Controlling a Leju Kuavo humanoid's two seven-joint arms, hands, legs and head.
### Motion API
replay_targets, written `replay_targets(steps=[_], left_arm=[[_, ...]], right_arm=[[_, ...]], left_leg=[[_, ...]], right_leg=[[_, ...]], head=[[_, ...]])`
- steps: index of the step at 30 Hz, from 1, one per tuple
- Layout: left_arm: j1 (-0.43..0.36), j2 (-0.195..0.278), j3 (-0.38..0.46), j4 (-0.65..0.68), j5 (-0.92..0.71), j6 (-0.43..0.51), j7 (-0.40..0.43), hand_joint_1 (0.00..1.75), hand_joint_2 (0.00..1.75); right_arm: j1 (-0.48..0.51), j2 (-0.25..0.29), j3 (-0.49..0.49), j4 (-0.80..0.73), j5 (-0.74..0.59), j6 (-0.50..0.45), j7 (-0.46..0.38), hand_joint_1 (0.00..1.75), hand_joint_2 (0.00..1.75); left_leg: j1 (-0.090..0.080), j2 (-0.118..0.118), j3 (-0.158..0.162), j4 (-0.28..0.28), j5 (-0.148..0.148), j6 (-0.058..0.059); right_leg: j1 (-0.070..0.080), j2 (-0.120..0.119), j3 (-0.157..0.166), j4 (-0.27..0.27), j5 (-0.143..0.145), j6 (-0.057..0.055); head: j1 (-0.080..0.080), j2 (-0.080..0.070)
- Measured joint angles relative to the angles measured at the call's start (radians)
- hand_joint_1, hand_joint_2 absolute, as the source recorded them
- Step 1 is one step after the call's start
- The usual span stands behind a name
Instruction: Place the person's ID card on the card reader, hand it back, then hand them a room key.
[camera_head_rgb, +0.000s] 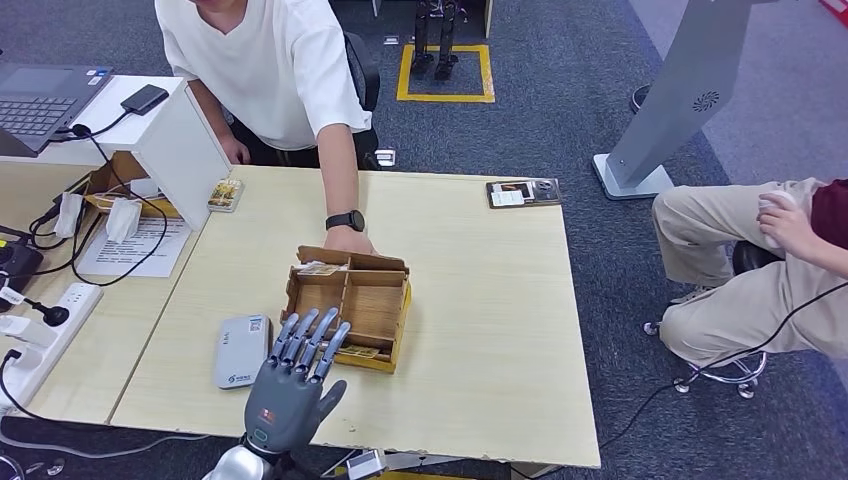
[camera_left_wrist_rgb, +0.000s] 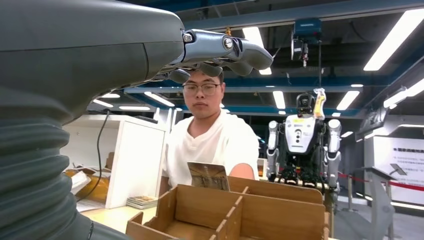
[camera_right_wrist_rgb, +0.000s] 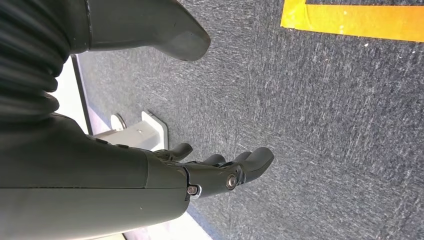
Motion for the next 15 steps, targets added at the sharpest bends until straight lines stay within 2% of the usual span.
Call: replay_targets(steps=[7,15], left_arm=[[-0.002,-0.023,0.006,0.062,0.011,0.000,-0.100,0.00,1.75],[-0.012,-0.050,0.038,0.155,0.003,0.000,-0.110,0.00,1.75]], right_arm=[[-0.001,-0.001,0.000,0.000,0.010,0.000,0.000,0.00,1.75],[-0.002,-0.004,0.000,0.000,0.016,0.000,-0.003,0.00,1.75]], left_leg=[[0.000,0.000,0.000,0.000,0.000,0.000],[0.000,0.000,0.000,0.000,0.000,0.000]], right_leg=[[0.000,0.000,0.000,0.000,0.000,0.000],[0.000,0.000,0.000,0.000,0.000,0.000]], head=[[0.000,0.000],[0.000,0.000]])
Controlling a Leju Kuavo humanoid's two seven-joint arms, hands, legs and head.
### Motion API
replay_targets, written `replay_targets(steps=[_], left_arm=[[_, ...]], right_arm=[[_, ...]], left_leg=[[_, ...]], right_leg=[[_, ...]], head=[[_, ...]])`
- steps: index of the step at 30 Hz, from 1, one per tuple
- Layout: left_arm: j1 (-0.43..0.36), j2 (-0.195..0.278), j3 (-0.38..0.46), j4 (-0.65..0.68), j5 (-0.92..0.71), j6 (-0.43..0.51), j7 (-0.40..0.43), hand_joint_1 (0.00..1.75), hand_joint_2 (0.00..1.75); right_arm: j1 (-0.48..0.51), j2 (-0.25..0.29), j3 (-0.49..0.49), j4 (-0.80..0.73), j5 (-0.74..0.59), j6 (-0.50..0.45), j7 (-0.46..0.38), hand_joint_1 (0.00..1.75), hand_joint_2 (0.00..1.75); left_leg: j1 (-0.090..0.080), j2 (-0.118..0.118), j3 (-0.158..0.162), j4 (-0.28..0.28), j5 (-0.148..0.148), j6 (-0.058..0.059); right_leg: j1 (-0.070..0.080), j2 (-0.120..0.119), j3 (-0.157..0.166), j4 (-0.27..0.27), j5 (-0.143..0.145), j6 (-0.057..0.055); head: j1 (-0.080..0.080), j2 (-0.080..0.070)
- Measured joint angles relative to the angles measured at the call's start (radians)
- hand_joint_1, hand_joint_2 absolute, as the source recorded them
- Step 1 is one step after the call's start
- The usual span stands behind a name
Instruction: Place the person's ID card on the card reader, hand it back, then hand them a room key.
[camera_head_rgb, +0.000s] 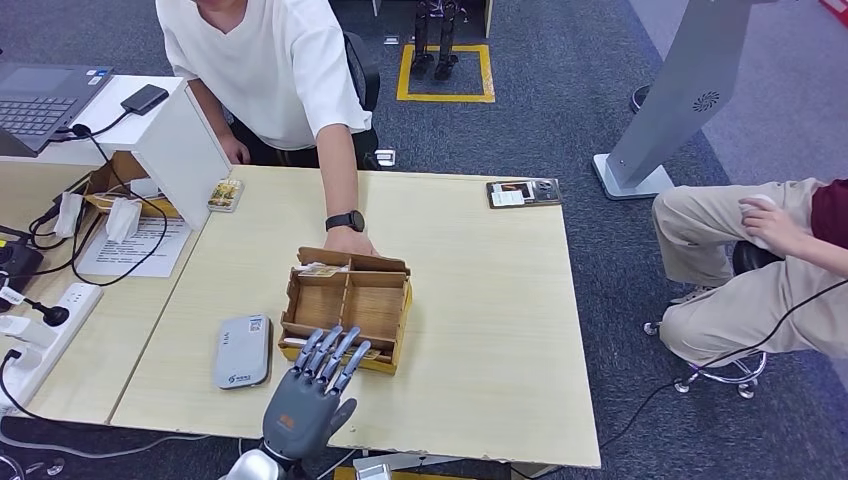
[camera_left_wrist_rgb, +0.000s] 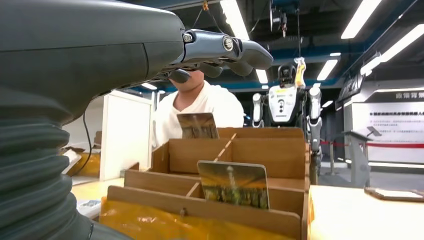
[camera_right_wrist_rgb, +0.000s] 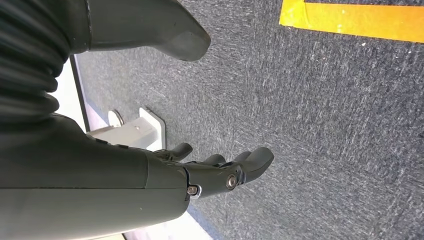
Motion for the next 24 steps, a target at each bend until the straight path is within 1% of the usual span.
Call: replay_targets(steps=[4,10,17,20,24], left_arm=[[-0.013,-0.004,0.003,0.042,-0.002,0.000,0.031,0.00,1.75],[-0.058,-0.007,0.000,0.137,-0.003,0.000,0.169,0.00,1.75],[-0.114,-0.008,-0.041,0.233,-0.004,0.000,0.280,0.00,1.75],[-0.132,-0.008,-0.063,0.261,-0.004,0.000,0.305,0.00,1.75],[-0.145,-0.008,-0.083,0.281,-0.004,0.000,0.315,0.00,1.75]], right_arm=[[0.000,0.000,0.000,0.000,0.002,0.000,0.000,0.00,1.75],[0.000,0.000,0.000,0.000,0.008,0.000,0.003,0.00,1.75],[-0.001,0.000,0.000,0.000,0.008,0.000,0.005,0.00,1.75],[-0.001,0.000,0.000,0.000,0.008,0.001,0.008,0.00,1.75],[-0.001,0.000,0.000,0.000,0.010,0.007,0.008,0.00,1.75]], left_leg=[[0.000,0.000,0.000,0.000,0.000,0.000],[0.000,0.000,0.000,0.000,0.000,0.000],[0.000,0.000,0.000,0.000,0.000,0.000],[0.000,0.000,0.000,0.000,0.000,0.000],[0.000,0.000,0.000,0.000,0.000,0.000]], right_leg=[[0.000,0.000,0.000,0.000,0.000,0.000],[0.000,0.000,0.000,0.000,0.000,0.000],[0.000,0.000,0.000,0.000,0.000,0.000],[0.000,0.000,0.000,0.000,0.000,0.000],[0.000,0.000,0.000,0.000,0.000,0.000]], head=[[0.000,0.000],[0.000,0.000],[0.000,0.000],[0.000,0.000],[0.000,0.000]])
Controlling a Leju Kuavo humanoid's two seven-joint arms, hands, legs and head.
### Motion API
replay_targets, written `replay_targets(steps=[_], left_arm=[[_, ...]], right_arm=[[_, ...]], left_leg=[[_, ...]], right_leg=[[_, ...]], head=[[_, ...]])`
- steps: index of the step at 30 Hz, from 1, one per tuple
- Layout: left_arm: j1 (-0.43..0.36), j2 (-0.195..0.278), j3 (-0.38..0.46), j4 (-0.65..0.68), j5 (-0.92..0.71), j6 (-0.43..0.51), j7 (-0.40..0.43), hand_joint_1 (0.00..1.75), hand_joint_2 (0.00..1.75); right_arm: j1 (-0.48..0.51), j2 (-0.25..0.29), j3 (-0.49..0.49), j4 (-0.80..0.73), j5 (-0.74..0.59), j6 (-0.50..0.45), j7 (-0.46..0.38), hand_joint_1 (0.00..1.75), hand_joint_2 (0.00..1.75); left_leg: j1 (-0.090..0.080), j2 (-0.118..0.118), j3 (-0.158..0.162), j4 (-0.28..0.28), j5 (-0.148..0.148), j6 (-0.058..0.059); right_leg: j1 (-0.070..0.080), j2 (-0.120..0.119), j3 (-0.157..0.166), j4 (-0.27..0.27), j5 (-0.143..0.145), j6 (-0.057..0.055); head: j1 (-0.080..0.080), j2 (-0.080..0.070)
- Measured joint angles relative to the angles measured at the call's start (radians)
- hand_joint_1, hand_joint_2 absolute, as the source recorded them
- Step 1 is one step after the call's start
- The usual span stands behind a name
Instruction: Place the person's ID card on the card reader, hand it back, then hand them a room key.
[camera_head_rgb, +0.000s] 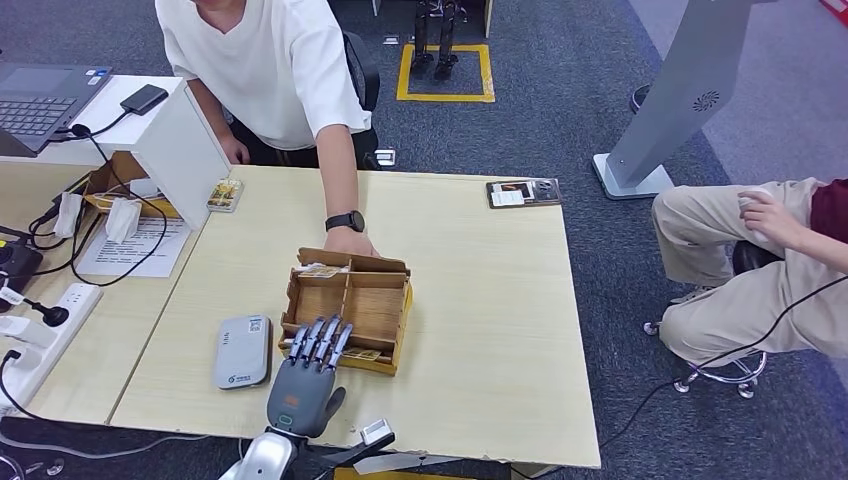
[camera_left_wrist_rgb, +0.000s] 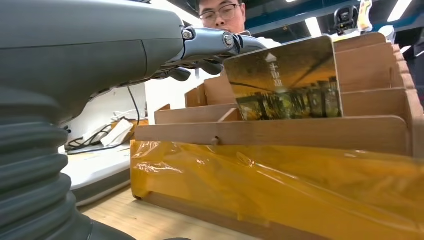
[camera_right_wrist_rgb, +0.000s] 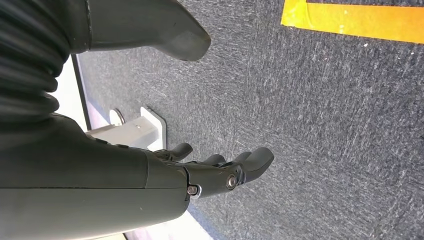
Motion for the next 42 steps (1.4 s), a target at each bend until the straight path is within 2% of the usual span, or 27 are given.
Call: replay_targets(steps=[14,31,42], left_arm=[[-0.004,0.005,-0.016,0.003,0.000,0.000,-0.016,0.00,1.75],[0.043,0.026,-0.013,-0.206,0.000,0.000,-0.087,0.00,1.75],[0.052,0.034,-0.011,-0.254,0.000,0.000,-0.089,0.00,1.75]], right_arm=[[0.000,0.000,0.000,0.000,0.001,0.002,0.000,0.00,1.75],[0.000,0.000,0.000,0.000,0.004,0.002,0.000,0.00,1.75],[0.000,-0.001,0.000,0.000,0.004,0.002,-0.001,0.00,1.75]], left_leg=[[0.000,0.000,0.000,0.000,0.000,0.000],[0.000,0.000,0.000,0.000,0.000,0.000],[0.000,0.000,0.000,0.000,0.000,0.000]], right_leg=[[0.000,0.000,0.000,0.000,0.000,0.000],[0.000,0.000,0.000,0.000,0.000,0.000],[0.000,0.000,0.000,0.000,0.000,0.000]], head=[[0.000,0.000],[0.000,0.000],[0.000,0.000]])
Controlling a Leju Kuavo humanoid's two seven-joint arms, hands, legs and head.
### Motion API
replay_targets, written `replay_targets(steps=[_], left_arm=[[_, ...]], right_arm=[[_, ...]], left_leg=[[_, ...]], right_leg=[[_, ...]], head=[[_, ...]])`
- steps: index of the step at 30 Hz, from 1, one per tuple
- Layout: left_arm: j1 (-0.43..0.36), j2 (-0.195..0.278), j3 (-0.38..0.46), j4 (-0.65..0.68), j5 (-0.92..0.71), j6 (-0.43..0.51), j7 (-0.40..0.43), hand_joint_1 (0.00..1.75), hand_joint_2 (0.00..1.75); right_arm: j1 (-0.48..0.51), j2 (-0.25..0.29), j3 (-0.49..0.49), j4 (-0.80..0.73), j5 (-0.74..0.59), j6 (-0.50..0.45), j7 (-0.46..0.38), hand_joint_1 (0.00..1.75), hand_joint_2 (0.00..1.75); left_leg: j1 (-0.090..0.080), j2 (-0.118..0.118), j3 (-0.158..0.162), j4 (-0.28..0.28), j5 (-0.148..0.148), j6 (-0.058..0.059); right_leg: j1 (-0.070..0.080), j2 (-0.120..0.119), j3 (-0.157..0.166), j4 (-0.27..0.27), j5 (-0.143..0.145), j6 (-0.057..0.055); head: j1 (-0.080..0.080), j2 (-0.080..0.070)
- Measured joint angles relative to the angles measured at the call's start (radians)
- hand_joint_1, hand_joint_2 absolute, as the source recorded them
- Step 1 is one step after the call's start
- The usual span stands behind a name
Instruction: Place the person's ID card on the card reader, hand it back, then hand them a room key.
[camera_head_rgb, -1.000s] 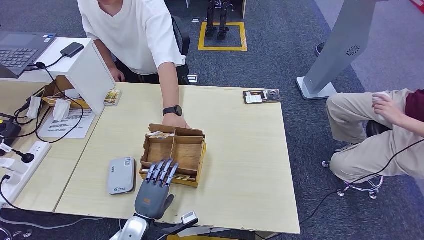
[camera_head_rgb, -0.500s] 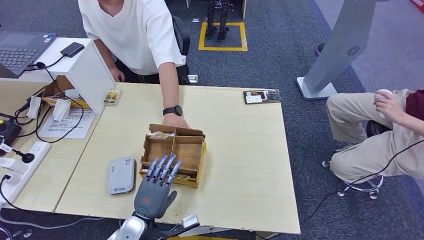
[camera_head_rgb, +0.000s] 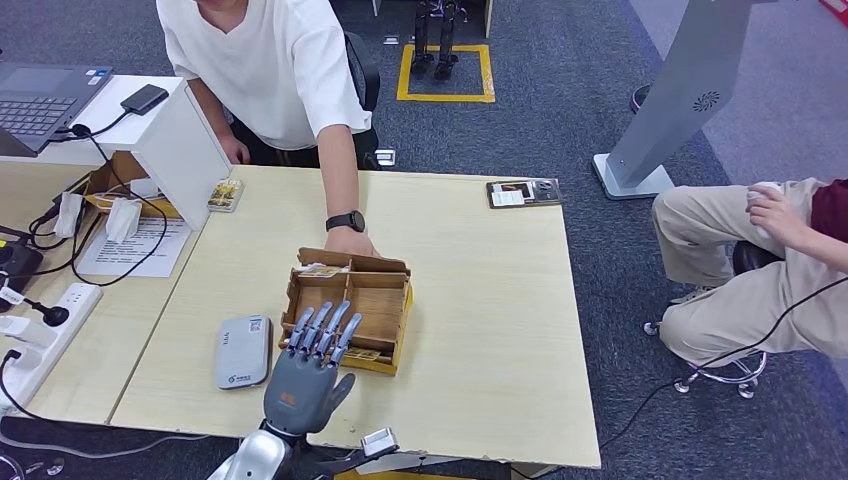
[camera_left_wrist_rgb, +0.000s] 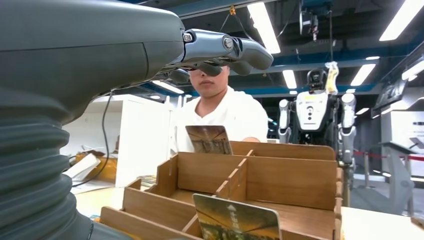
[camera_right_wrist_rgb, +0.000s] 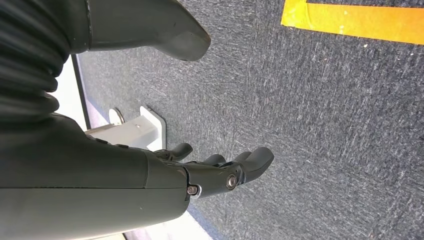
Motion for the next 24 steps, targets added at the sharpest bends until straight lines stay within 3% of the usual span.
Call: replay_targets(steps=[24], left_arm=[[0.002,-0.004,0.000,0.025,0.000,0.000,-0.008,0.00,1.75]], right_arm=[[0.000,0.000,0.000,0.000,-0.001,-0.001,0.000,0.00,1.75]], left_leg=[[0.000,0.000,0.000,0.000,0.000,0.000]], right_leg=[[0.000,0.000,0.000,0.000,0.000,0.000]], head=[[0.000,0.000]])
